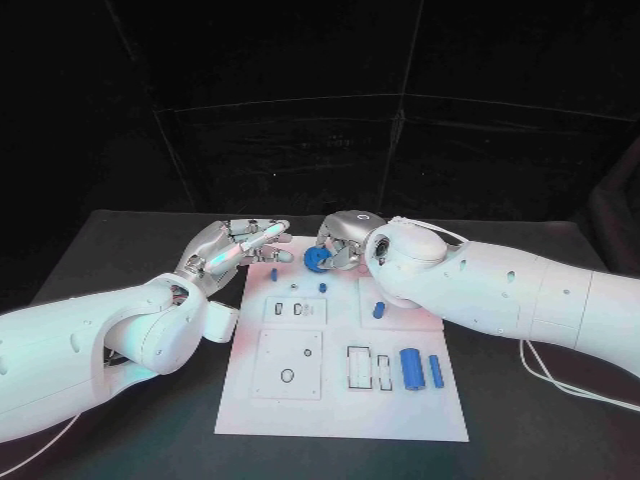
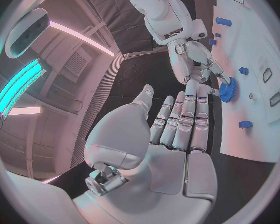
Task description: Assemble the parts on the task board
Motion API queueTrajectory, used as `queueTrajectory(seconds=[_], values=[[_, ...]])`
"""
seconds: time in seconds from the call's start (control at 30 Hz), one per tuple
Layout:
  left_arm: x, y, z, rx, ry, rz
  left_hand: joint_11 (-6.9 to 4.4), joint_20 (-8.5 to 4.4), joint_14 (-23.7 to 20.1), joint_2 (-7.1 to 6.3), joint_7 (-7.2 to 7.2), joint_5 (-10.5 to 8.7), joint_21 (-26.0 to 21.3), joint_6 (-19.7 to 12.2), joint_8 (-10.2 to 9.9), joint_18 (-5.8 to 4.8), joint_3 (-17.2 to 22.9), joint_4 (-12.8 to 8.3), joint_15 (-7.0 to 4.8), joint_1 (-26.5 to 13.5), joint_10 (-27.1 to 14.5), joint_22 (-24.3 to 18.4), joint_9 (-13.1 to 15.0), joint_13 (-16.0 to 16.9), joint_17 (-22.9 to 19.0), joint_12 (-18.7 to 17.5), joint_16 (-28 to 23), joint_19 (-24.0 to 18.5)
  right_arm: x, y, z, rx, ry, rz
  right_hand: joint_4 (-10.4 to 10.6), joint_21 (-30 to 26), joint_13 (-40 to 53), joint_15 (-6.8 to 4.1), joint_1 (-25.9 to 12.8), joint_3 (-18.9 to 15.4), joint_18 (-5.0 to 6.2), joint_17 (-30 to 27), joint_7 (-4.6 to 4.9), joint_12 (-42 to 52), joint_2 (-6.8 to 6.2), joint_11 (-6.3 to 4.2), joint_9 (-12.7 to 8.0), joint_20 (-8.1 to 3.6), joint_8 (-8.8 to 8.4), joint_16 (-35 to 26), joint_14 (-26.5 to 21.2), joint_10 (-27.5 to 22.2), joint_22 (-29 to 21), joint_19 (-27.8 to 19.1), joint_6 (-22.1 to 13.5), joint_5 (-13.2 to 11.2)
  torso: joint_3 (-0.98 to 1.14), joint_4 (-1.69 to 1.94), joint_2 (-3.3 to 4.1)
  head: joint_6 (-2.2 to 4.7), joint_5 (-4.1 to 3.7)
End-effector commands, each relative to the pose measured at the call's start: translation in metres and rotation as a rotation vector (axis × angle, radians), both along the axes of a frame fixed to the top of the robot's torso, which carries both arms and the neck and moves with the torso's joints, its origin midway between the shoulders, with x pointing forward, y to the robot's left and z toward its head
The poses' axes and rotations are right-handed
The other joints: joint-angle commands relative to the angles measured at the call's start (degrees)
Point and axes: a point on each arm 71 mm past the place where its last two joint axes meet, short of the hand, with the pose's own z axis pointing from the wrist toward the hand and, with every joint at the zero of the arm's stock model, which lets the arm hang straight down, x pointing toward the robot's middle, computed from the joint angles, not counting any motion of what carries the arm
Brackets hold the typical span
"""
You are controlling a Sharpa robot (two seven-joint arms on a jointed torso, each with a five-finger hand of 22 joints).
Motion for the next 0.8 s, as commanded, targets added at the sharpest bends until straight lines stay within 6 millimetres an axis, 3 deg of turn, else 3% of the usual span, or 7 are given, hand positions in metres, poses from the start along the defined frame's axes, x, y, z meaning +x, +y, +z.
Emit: queueTrajectory(seconds=[0.03, 0.2, 0.4, 0.47, 0.57, 0.8], values=[[-0.0001, -0.0017, 0.0015, -0.007, -0.003, -0.013, -0.04, 0.42, -0.1, 0.58, 3.20, 0.11, -0.4, 0.4, -0.2, 0.74, 0.3, 0.1, 0.15, 0.0, 0.0, 0.0, 0.1, 0.0, 0.1, -0.1, -0.4, 0.0, 0.0010, 0.0020, -0.0004, -0.015, 0.001, 0.002, 0.1, 0.2, -0.4, 0.11, -0.9, 0.4, -0.39, 1.2, -0.61, -0.5, -0.02, 0.29, 0.0, 0.05, -0.85, -0.3, 3.4, -0.6, 2.2, 0.0, 0.6, -0.1, 0.00, 0.01, 0.00, -0.02, -0.01], [0.0000, -0.0017, 0.0014, -0.007, -0.003, -0.012, -0.04, 0.42, -0.1, 0.58, 3.20, 0.11, -0.4, 0.4, -0.2, 0.74, 0.3, 0.1, 0.15, 0.0, 0.0, 0.0, 0.1, 0.0, 0.1, -0.1, -0.4, 0.0, 0.0020, 0.0039, -0.0011, -0.018, 0.003, 0.002, 0.2, 0.1, -1.0, 0.71, -2.2, 0.5, -0.38, 1.2, 0.12, -1.3, -0.75, 0.99, 0.0, 0.61, -3.01, -0.4, 3.4, -1.2, 2.1, -0.1, -1.9, -2.8, 0.02, -0.04, 0.00, -0.07, 0.02], [-0.0001, -0.0019, 0.0014, -0.006, -0.001, -0.014, -0.04, 0.42, -0.1, 0.58, 3.20, 0.11, -0.4, 0.4, -0.2, 0.74, 0.3, 0.1, 0.15, 0.0, 0.0, 0.0, 0.1, 0.0, 0.1, -0.1, -0.4, 0.0, 0.0023, 0.0055, -0.0016, -0.021, 0.007, 0.000, 0.8, 0.0, -2.4, 1.12, -3.7, -0.5, -0.31, 1.1, 0.52, -2.7, -1.41, 1.44, 0.0, 1.05, -5.19, -0.5, 3.3, -2.2, 1.9, -0.3, -4.6, -4.0, 0.00, -0.03, 0.00, -0.09, -0.03], [-0.0003, -0.0023, 0.0013, -0.007, 0.000, -0.016, -0.04, 0.42, -0.1, 0.58, 3.20, 0.11, -0.4, 0.4, -0.2, 0.74, 0.3, 0.1, 0.15, 0.0, 0.0, 0.0, 0.1, 0.0, 0.1, -0.1, -0.4, 0.0, 0.0024, 0.0059, -0.0019, -0.024, 0.009, -0.001, 0.9, 0.0, -3.1, 1.25, -3.9, -0.8, -0.29, 1.0, 0.70, -3.4, -1.46, 1.58, -0.1, 1.17, -6.16, -0.6, 3.3, -2.9, 1.8, -0.4, -7.3, -4.3, 0.00, -0.05, -0.02, -0.08, -0.01], [-0.0005, -0.0029, 0.0013, -0.007, 0.001, -0.018, -0.04, 0.42, -0.1, 0.58, 3.20, 0.11, -0.4, 0.4, -0.2, 0.74, 0.3, 0.1, 0.15, 0.0, 0.0, 0.0, 0.1, 0.0, 0.1, -0.1, -0.4, 0.0, 0.0025, 0.0062, -0.0022, -0.026, 0.011, -0.002, 0.9, -0.1, -3.8, 1.39, -4.0, -1.1, -0.27, 1.0, 0.87, -4.1, -1.53, 1.75, -0.3, 1.32, -6.78, -0.6, 3.3, -3.5, 1.7, -0.4, -10.4, -4.7, -0.01, -0.02, -0.04, -0.08, 0.06], [-0.0006, -0.0020, 0.0013, -0.006, 0.002, -0.016, -0.03, 0.42, -0.1, 0.60, 3.20, 0.11, -0.4, 0.4, -0.3, 0.74, 0.3, 0.1, 0.16, 0.0, 0.0, -0.1, 0.1, 0.0, 0.1, -0.1, -0.4, 0.0, 0.0024, 0.0028, -0.0018, -0.023, 0.007, -0.007, 1.1, -0.1, -4.3, 1.48, -4.2, -1.4, -0.25, 0.9, 0.97, -4.6, -1.62, 1.85, -0.3, 1.41, -6.87, -0.7, 3.2, -3.9, 1.6, -0.5, -11.2, -4.9, 0.05, -0.12, -0.01, -0.06, -0.04]])
